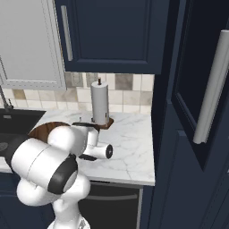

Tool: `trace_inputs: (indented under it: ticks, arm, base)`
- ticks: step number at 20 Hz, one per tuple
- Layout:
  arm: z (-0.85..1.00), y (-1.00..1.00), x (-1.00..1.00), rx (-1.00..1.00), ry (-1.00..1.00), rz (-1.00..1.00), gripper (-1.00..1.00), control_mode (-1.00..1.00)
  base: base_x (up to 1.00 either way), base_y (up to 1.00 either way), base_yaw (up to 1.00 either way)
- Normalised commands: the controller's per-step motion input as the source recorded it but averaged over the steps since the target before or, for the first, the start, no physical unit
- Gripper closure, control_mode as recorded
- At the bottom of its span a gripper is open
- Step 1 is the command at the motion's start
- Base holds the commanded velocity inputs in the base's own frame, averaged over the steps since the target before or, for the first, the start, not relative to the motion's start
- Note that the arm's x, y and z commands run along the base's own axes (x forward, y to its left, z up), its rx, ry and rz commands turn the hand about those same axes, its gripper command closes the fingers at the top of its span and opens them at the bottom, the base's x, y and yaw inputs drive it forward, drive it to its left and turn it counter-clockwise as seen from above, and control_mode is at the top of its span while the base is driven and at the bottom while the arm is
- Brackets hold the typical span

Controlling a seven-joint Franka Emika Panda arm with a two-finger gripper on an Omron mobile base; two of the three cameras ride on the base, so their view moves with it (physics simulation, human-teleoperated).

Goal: Retrieve the bottle and the shaker from the cabinet and place them next to the mixing bowl on the counter. Then add garlic from the fridge to the mixing bowl.

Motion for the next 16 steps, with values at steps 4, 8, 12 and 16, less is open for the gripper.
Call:
trace_inputs:
  ticks: [4, 8, 12, 16]
  arm:
    - [-0.40, 0.03, 0.00, 0.00, 0.00, 0.00, 1.00, -1.00]
    - [-0.34, 0.02, 0.00, 0.00, 0.00, 0.00, 1.00, -1.00]
    - [-0.19, 0.02, 0.00, 0.00, -0.03, 0.00, 1.00, -1.00]
    - [-0.26, 0.03, -0.01, -0.03, -0.14, 0.00, 1.00, -1.00]
  base:
    - [0.00, 0.00, 0.00]
    - [0.00, 0.00, 0.00]
    - [0.00, 0.00, 0.00]
    - [0.00, 0.00, 0.00]
